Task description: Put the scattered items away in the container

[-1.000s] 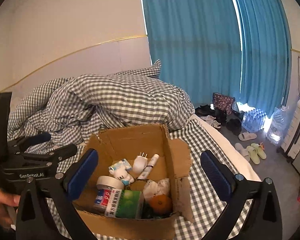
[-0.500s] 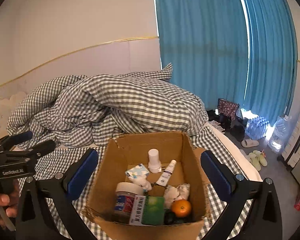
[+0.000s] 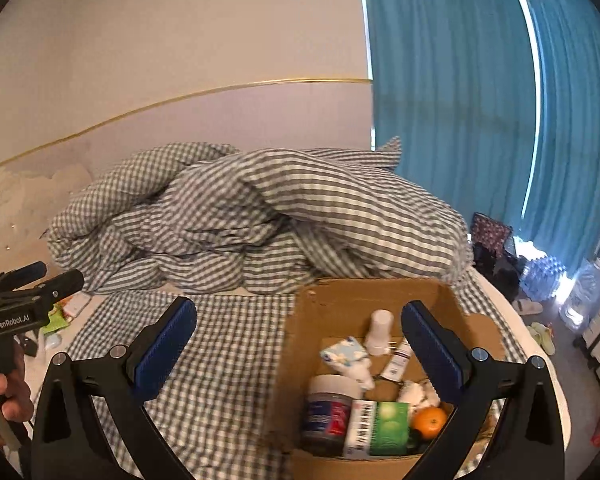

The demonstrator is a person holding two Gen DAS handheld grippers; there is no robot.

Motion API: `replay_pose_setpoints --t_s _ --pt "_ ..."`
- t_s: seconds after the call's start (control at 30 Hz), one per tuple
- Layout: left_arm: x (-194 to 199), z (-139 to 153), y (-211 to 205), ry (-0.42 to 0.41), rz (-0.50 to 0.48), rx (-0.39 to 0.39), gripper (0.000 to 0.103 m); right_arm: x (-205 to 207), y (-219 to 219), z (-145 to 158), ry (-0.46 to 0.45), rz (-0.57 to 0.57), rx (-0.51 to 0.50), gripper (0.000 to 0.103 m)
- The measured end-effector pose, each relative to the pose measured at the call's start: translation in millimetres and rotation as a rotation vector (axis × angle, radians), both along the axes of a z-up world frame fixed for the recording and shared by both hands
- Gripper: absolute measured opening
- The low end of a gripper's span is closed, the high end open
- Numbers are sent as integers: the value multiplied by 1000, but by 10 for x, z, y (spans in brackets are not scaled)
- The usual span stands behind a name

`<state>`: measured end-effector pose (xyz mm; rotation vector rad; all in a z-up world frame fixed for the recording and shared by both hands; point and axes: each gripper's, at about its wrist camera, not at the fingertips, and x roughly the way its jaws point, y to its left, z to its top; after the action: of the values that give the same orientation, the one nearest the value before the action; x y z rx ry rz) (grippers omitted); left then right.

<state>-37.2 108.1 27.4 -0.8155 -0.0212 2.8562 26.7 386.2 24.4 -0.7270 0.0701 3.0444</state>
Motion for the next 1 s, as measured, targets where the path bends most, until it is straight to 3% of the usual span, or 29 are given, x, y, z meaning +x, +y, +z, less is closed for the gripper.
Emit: replay_pose_setpoints --t_s 0.57,1.0 --pt "382 166 -1385 34 208 -22 103 -167 -1270 -1 -14 180 29 103" --pt "511 100 -1528 10 230 -38 103 -45 -1525 -81 -23 215 -6 103"
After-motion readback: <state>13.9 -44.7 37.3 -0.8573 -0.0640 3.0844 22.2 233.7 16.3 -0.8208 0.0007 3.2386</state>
